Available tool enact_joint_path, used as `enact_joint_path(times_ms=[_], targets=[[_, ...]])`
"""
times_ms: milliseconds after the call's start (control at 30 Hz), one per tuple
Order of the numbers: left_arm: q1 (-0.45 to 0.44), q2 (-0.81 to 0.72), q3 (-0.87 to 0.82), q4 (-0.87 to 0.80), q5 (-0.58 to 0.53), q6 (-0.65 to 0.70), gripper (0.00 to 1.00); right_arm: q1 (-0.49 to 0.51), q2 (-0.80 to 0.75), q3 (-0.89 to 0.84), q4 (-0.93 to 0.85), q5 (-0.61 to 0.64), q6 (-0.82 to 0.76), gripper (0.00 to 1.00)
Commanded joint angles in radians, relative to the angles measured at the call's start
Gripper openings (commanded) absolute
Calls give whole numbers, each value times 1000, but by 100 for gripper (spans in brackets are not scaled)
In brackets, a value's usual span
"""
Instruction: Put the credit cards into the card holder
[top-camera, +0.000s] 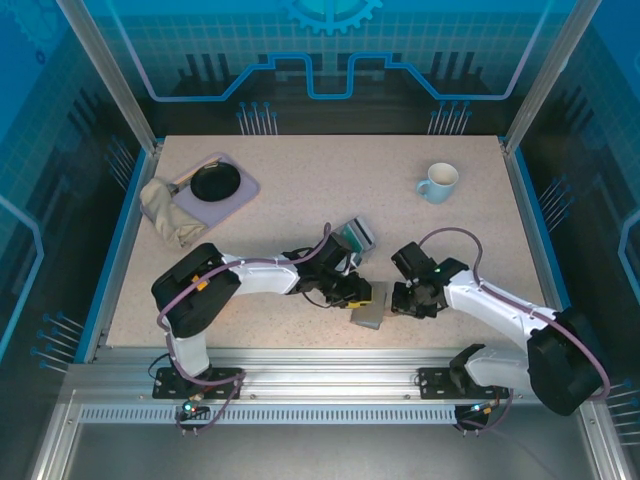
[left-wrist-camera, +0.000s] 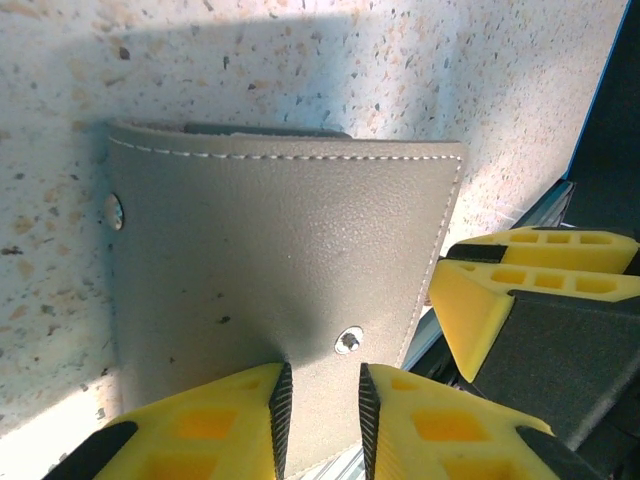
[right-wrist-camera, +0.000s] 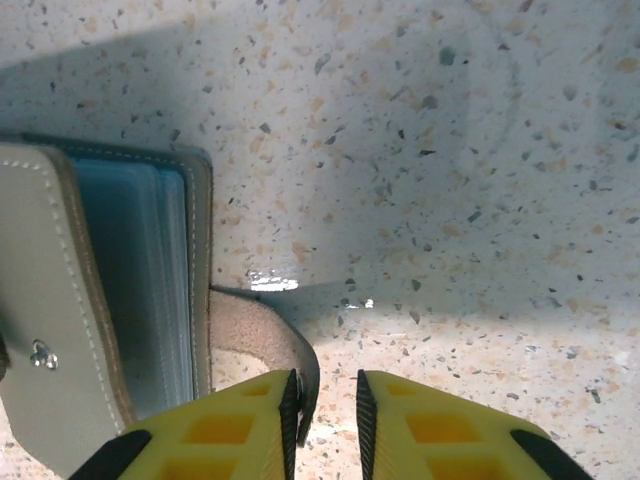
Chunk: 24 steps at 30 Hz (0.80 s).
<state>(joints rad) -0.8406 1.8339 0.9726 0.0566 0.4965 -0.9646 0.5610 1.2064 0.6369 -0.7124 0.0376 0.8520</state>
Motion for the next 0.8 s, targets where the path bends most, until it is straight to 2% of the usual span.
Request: enact_joint_path(times_ms=[0,133,267,400,533,767], targets=[[-9,18,19,-32,20,22,27,-18,-19,-18,11,-36,4,20],[-8,18,20,-36,20,22,27,-23,-23,-26,16,-46,2,15],[-8,16,20,-38,19,24,27,-32,-26,-37,29,-54,2,14],[-8,-8,16,-50,-6,31,27,-42,-34,-43,41,-68,-4,7],[-8,-66,17,-106,-69,66,29,-54,-80,-52,60,-86,-21,3],[-7,-149,38,-304,-235,156,42,-127,-159,-103,159,-224,-67,1]])
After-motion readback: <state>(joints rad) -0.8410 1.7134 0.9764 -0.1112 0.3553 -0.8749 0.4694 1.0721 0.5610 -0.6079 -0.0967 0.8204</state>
